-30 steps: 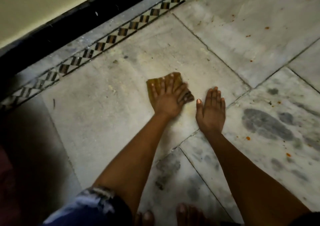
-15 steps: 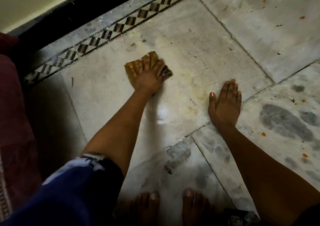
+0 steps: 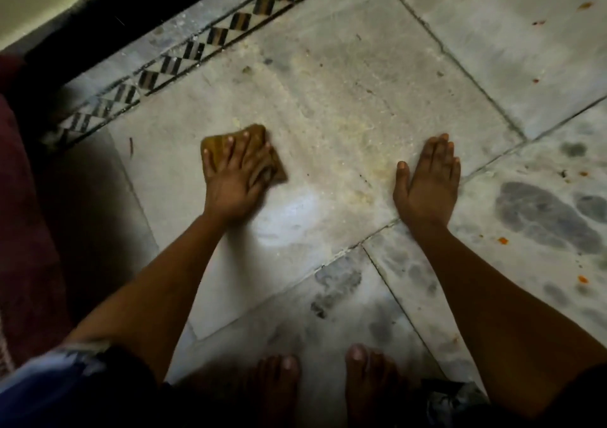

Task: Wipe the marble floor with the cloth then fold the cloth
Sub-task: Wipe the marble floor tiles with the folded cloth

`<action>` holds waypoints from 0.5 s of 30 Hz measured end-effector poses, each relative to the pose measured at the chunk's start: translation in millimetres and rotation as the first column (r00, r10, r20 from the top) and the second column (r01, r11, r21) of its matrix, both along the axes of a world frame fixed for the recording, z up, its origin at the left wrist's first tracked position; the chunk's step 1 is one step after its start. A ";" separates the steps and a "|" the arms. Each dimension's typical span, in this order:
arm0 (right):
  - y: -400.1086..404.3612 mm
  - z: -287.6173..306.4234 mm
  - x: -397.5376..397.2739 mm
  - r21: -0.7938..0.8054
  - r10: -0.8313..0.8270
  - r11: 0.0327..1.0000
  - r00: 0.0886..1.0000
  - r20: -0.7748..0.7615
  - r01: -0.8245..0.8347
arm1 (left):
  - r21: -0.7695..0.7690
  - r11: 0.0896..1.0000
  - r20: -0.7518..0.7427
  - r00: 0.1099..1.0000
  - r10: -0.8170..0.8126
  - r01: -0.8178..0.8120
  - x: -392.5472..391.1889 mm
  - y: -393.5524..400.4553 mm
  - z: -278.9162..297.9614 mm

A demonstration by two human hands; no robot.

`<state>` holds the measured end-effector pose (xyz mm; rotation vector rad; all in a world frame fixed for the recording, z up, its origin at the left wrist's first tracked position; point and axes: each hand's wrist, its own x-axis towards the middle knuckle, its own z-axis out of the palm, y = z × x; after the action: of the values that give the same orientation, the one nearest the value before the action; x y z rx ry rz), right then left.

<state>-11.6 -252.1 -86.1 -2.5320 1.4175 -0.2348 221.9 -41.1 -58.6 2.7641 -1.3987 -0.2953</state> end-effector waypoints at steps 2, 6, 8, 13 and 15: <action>0.2 0.8 0.6 0.007 0.001 1.000 1.000 -0.003 0.000 | 0.015 0.985 0.010 0.985 0.170 -0.170 -1.0 -40.0 5.7; 0.3 2.1 0.6 0.014 -0.009 1.000 1.000 -0.020 0.009 | -0.048 0.996 0.002 0.998 0.071 -0.070 -50.9 -92.0 2.7; 0.4 3.0 0.5 0.012 -0.013 1.000 1.000 -0.006 0.013 | -0.070 0.991 0.014 0.993 -0.115 0.116 -86.7 -90.0 -3.4; -0.5 2.7 0.6 0.017 -0.013 1.000 1.000 0.002 0.013 | -0.071 0.757 0.100 0.760 -0.642 0.649 -89.9 -40.9 -10.6; -1.5 0.7 0.2 0.015 -0.017 1.000 1.000 -0.002 0.017 | -0.062 0.709 0.131 0.710 -0.692 0.703 -54.9 -36.1 -15.1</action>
<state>-11.4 -253.6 -85.4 -2.5090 1.4368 -0.2241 167.0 -77.1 -73.8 2.0500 -2.3706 -0.0801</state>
